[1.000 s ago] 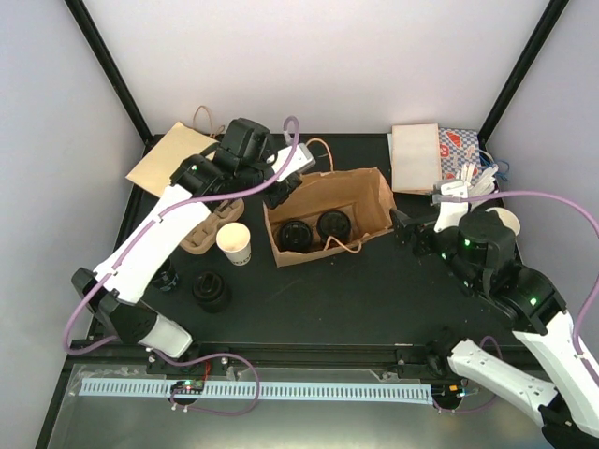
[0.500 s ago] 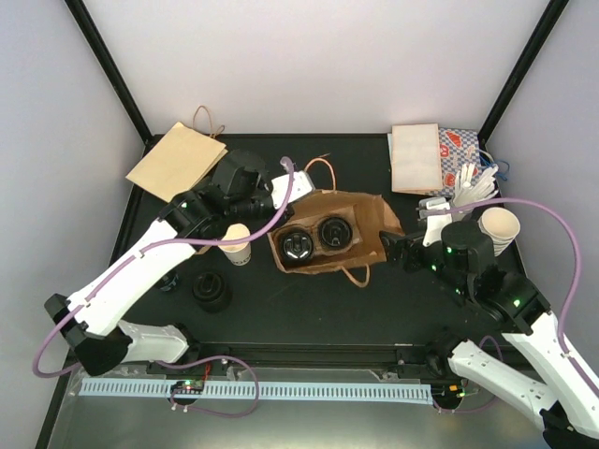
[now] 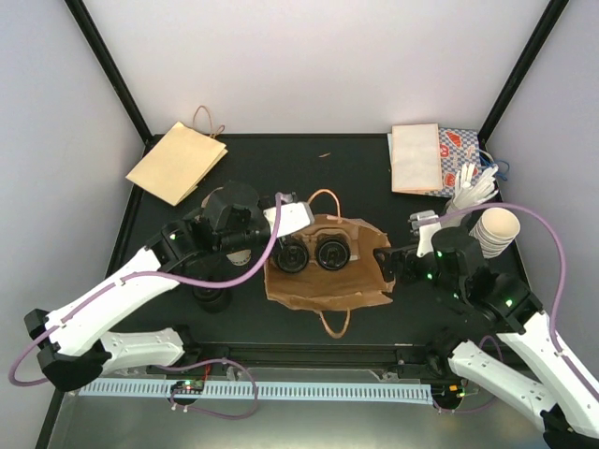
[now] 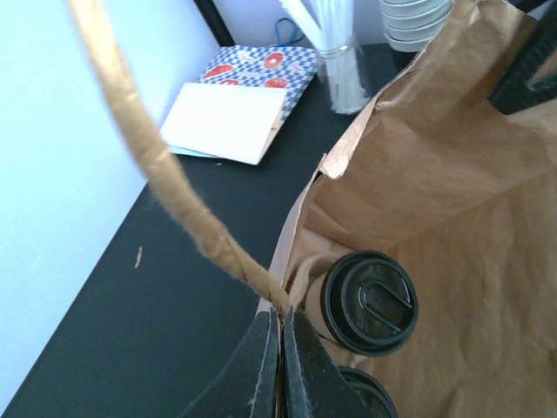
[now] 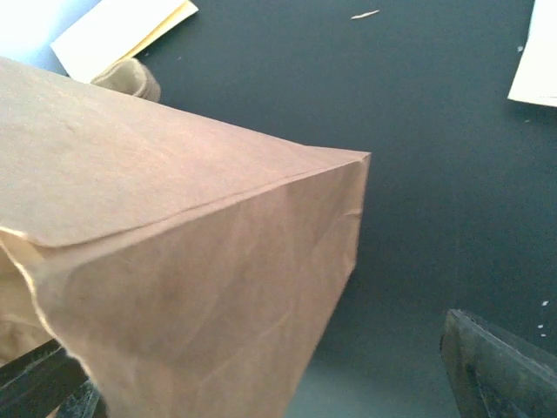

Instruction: Pack the takeout coffee

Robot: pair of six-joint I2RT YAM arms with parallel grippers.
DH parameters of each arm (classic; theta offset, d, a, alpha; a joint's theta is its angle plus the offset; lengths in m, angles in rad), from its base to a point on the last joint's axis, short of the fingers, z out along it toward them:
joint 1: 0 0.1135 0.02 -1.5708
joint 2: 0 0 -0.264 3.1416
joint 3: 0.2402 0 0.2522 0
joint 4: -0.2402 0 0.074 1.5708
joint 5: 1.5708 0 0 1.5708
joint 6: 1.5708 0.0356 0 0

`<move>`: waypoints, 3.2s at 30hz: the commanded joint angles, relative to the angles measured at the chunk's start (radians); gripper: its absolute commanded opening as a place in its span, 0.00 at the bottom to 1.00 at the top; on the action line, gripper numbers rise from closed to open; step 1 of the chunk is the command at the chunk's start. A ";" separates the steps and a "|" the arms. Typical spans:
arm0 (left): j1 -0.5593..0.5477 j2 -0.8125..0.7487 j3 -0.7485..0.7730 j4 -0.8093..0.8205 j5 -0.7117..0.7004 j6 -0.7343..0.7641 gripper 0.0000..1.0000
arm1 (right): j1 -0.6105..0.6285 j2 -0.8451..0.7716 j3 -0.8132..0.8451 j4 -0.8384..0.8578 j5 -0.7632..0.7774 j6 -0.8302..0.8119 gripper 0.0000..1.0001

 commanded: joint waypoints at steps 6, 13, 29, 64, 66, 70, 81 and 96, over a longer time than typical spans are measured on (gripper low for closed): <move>-0.107 -0.113 -0.115 0.055 -0.058 -0.070 0.02 | 0.003 -0.198 -0.077 0.141 -0.396 -0.118 1.00; -0.150 -0.143 -0.150 0.044 -0.027 -0.120 0.02 | 0.003 -0.267 -0.093 0.169 -0.409 -0.144 1.00; -0.161 -0.219 -0.238 0.053 0.104 -0.169 0.02 | 0.003 -0.413 -0.110 0.206 -0.301 -0.200 1.00; 0.142 0.308 0.352 -0.203 0.045 -0.401 0.57 | 0.003 -0.018 0.145 -0.016 0.514 0.037 1.00; 0.143 0.284 0.371 -0.205 0.032 -0.412 0.68 | 0.003 -0.027 0.140 -0.017 0.526 0.032 1.00; 0.149 0.204 0.418 -0.225 -0.020 -0.440 0.86 | 0.003 -0.017 0.151 -0.032 0.555 0.027 1.00; 0.341 -0.088 0.323 -0.453 -0.066 -0.600 0.98 | 0.003 0.017 0.160 -0.009 0.430 0.016 1.00; 0.527 -0.287 -0.043 -0.570 -0.035 -0.745 0.99 | 0.003 0.136 0.207 -0.051 0.441 0.054 1.00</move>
